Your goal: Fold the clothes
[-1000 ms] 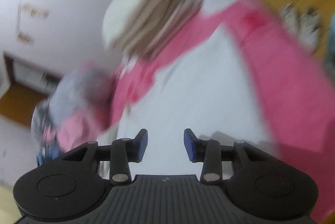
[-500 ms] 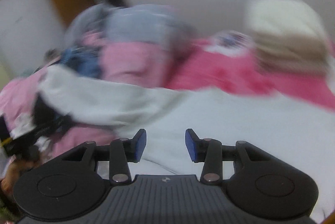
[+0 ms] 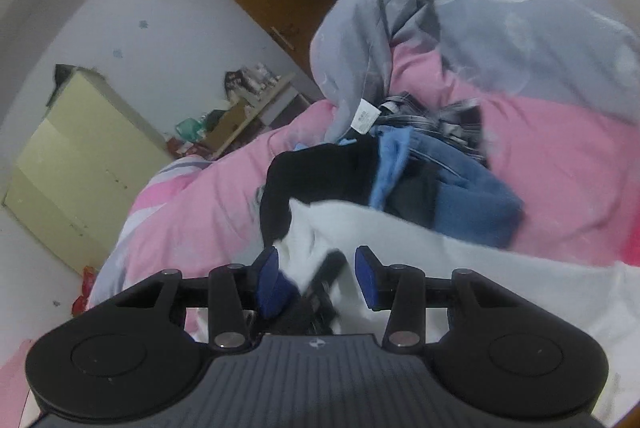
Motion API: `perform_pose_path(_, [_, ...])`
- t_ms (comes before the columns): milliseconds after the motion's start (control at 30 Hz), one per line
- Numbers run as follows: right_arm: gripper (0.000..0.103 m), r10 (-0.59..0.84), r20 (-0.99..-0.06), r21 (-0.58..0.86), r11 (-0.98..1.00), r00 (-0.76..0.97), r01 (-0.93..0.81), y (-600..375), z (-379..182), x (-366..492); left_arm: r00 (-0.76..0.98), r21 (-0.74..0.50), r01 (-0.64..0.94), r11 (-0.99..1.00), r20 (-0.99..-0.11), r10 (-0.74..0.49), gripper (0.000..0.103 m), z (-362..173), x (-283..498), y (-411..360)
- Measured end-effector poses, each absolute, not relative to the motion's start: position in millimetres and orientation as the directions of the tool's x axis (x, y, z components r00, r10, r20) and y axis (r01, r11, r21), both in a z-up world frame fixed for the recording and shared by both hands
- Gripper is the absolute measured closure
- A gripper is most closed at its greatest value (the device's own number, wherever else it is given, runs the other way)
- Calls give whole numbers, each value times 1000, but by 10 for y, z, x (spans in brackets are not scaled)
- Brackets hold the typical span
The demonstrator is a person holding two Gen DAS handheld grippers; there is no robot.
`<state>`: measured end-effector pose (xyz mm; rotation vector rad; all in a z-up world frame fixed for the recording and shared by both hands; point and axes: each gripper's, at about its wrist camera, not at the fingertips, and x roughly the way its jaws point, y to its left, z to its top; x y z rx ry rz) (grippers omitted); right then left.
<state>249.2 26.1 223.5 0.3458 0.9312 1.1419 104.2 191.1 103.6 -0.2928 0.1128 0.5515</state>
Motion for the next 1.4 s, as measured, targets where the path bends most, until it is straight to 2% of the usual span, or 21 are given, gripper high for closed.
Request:
perform_pose_path(100, [57, 878, -471, 693, 430, 88, -578, 509, 2095, 2592, 849, -248, -529, 812, -162, 504, 34, 999, 997, 1914])
perform_pose_path(167, [57, 878, -473, 715, 433, 76, -549, 610, 1995, 2641, 854, -277, -521, 808, -149, 499, 49, 987, 960, 1943])
perform_pose_path(200, [57, 878, -474, 725, 435, 70, -534, 660, 1946, 2666, 856, -285, -516, 808, -143, 496, 53, 993, 952, 1951])
perform_pose_path(267, [57, 880, -472, 737, 430, 58, -521, 691, 1896, 2665, 863, -285, -503, 816, -125, 489, 76, 1017, 935, 1950])
perform_pose_path(333, [57, 884, -464, 745, 421, 53, -518, 695, 1870, 2660, 867, -273, -495, 825, -98, 488, 85, 1059, 913, 1910])
perform_pose_path(500, [57, 924, -380, 793, 348, 41, -500, 347, 1884, 2632, 910, -210, -404, 890, 4, 414, 88, 1210, 753, 1543])
perform_pose_path(633, [57, 950, -308, 823, 298, 61, -483, -364, 1911, 2564, 965, -112, -248, 962, 57, 255, 88, 1300, 652, 982])
perform_pose_path(733, [56, 962, -249, 861, 273, 111, -430, -1107, 1817, 2508, 993, -50, -105, 993, 43, 107, 88, 1289, 639, 497])
perform_pose_path(867, [54, 954, -215, 912, 272, 208, -306, -2100, 1461, 2413, 997, 14, 71, 997, -37, -70, 88, 1117, 731, -189])
perform_pose_path(1000, [52, 919, -202, 959, 255, 339, -121, -3013, 770, 2271, 957, 44, 215, 976, -207, -202, 88, 721, 913, -851])
perform_pose_path(1100, [52, 875, -220, 972, 236, 431, 17, -3589, 152, 2183, 889, 63, 305, 950, -378, -260, 84, 286, 1064, -1280])
perform_pose_path(1167, [52, 840, -276, 961, 253, 468, 112, -3892, -246, 2121, 813, 56, 381, 923, -496, -305, 76, -3, 1107, -1492])
perform_pose_path(1233, [52, 806, -348, 937, 285, 478, 200, -4132, -580, 2046, 744, 21, 429, 903, -574, -340, 69, -184, 1057, -1567])
perform_pose_path(1300, [52, 790, -384, 921, 293, 478, 256, -4303, -803, 1976, 705, -5, 452, 892, -611, -360, 63, -248, 981, -1504])
perform_pose_path(1367, [53, 797, -357, 931, 259, 488, 258, -4419, -887, 1906, 690, -11, 454, 891, -629, -359, 54, -266, 914, -1391])
perform_pose_path(1400, [53, 798, -352, 933, 255, 489, 254, -4443, -875, 1888, 690, -10, 442, 897, -635, -347, 53, -261, 900, -1326])
